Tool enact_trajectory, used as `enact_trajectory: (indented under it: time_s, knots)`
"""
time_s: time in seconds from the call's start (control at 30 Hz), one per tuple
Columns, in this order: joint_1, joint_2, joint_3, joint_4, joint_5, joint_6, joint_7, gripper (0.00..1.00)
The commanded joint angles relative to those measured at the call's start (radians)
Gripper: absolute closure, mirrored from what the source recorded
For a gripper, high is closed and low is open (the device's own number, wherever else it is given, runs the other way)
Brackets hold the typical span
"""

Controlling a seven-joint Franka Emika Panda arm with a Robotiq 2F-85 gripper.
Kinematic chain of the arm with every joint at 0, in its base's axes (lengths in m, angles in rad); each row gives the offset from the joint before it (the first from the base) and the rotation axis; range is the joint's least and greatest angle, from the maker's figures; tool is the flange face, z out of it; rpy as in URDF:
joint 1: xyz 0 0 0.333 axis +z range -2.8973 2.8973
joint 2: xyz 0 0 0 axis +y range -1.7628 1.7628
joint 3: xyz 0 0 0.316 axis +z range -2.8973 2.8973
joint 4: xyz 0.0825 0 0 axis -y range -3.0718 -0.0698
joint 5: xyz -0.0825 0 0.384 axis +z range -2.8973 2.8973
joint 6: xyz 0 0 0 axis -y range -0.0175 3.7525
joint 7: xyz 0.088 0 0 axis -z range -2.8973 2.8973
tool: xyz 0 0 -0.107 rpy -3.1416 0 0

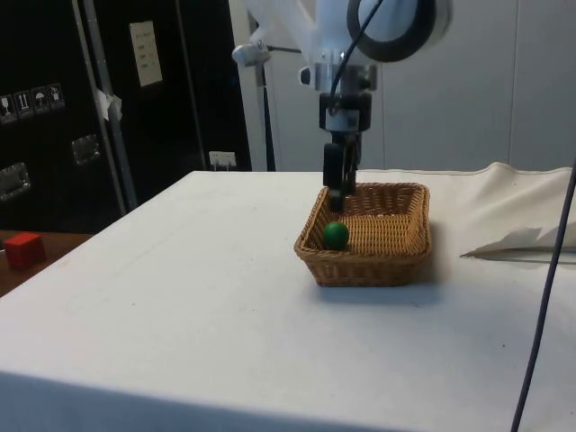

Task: Pick up the ball and place it into the basket.

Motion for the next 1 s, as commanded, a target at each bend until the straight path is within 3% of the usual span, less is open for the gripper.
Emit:
enact_trajectory:
  time_s: [0.0,0.03,0.07,0.1,0.17,0.27,0.3,0.33,0.43,0.6,0.63,0.73,0.87,0.9,0.97]
  knots:
    - [-0.006,0.003,0.003,0.012,-0.037,-0.013,0.037,0.00]
    - [-0.006,-0.006,0.005,0.012,-0.044,-0.020,0.046,0.00]
    - [0.000,-0.009,0.002,0.001,-0.008,-0.006,0.011,0.00]
    - [-0.006,-0.014,0.008,0.014,-0.050,-0.027,0.056,0.00]
    - [-0.007,-0.038,0.019,0.021,-0.069,-0.050,0.082,0.00]
    - [-0.007,-0.059,0.030,0.033,-0.088,-0.077,0.107,0.00]
    - [0.000,-0.065,0.024,0.020,-0.058,-0.065,0.078,0.00]
    - [-0.007,-0.065,0.033,0.036,-0.093,-0.085,0.114,0.00]
    - [-0.005,-0.083,0.046,0.058,-0.114,-0.124,0.142,0.00]
    - [-0.005,-0.088,0.060,0.090,-0.131,-0.165,0.165,0.00]
    - [0.000,-0.095,0.055,0.080,-0.107,-0.154,0.143,0.00]
    - [-0.006,-0.087,0.070,0.120,-0.135,-0.197,0.175,0.00]
    - [-0.004,-0.085,0.078,0.158,-0.145,-0.237,0.195,0.00]
    - [0.000,-0.094,0.074,0.148,-0.127,-0.229,0.175,0.00]
    - [-0.003,-0.084,0.082,0.174,-0.149,-0.252,0.202,0.00]
